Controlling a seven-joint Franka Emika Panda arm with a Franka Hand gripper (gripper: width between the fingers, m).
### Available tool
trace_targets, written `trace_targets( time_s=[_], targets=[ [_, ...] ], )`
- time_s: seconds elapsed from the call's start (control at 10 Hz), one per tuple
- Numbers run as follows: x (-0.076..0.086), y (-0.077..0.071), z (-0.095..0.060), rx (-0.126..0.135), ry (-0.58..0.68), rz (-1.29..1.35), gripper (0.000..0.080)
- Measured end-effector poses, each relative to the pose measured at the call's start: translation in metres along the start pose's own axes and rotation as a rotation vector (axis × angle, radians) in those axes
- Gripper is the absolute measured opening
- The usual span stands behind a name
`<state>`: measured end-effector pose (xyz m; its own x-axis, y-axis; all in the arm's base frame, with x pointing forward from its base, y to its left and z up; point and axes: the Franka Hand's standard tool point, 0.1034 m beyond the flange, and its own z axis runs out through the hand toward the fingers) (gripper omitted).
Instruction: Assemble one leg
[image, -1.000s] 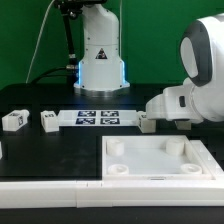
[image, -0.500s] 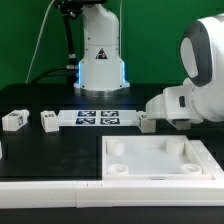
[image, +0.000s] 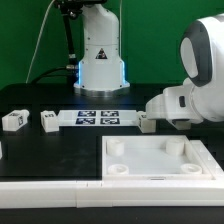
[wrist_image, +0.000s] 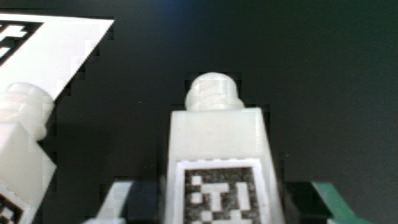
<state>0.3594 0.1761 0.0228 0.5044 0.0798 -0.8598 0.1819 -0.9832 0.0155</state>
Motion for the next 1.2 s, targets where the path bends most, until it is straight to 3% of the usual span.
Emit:
trace_targets(
  time_s=[0.3,0.4,0.6,0.7,0.9,1.2],
  targets=[
    [-0.037,0.006,-0.032,0.001,-0.008,0.019,0.029],
    [-0.047,0.008,-0.049,0.003,0.032,0.021,0.029],
    [-0.041,0.006,-0.052,0.007,0.083,0.02,0.029],
    [-0.034,0.004,-0.062,0.019,0.218,0.022,0.029],
    [-0.038,0.005,-0.06,0.026,0.369,0.026,0.029],
    [-0.032,0.004,-0.071,0.054,0.674,0.023,0.029]
  ],
)
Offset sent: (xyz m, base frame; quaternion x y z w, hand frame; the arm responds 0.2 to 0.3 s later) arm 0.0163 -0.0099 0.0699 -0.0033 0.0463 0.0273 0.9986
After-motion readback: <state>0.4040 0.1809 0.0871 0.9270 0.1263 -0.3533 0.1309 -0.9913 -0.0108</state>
